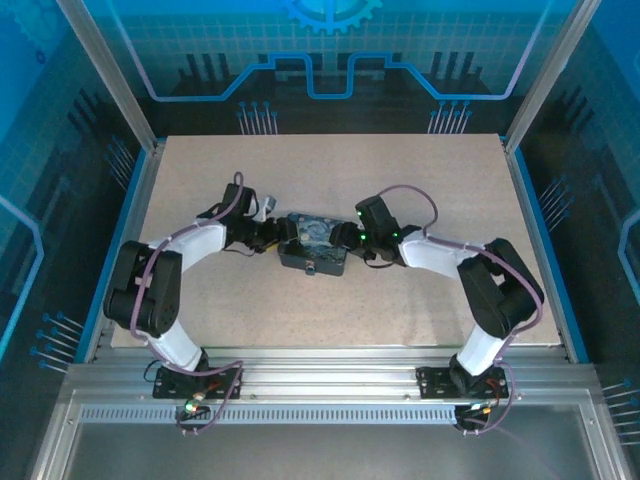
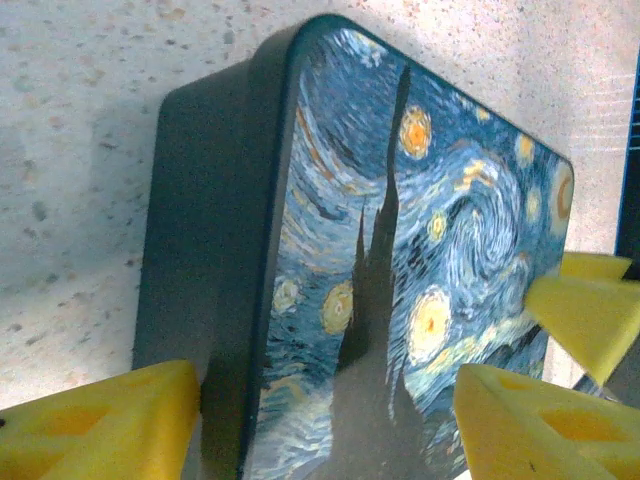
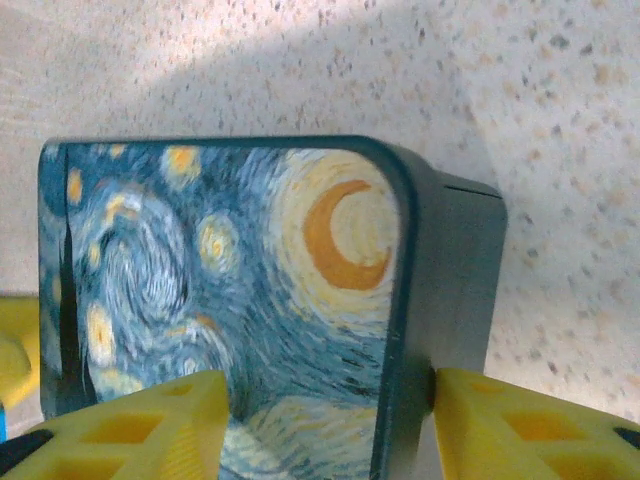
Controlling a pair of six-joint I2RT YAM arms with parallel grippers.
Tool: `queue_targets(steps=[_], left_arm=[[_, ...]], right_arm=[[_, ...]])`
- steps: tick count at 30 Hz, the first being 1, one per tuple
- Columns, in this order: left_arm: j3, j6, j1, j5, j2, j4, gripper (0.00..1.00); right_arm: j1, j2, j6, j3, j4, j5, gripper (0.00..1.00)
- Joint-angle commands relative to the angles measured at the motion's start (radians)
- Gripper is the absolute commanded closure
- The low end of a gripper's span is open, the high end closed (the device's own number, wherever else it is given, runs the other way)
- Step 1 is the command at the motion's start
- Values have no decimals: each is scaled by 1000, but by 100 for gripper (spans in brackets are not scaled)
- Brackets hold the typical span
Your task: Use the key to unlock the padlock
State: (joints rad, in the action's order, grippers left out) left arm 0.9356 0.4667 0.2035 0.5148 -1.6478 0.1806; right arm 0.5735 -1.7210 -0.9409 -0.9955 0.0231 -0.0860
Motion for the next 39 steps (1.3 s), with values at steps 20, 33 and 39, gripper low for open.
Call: queue_targets(steps=[20, 33, 39], left_arm=[[101, 150, 94, 12, -80, -117, 36], [232, 154, 105, 7, -198, -91, 34], [196, 162, 105, 6, -169, -110, 32]], right_arm=[[-44, -141, 181, -251, 182, -54, 46], [-96, -173, 196, -302, 206, -53, 44], [-109, -170, 202, -316, 213, -54, 42]])
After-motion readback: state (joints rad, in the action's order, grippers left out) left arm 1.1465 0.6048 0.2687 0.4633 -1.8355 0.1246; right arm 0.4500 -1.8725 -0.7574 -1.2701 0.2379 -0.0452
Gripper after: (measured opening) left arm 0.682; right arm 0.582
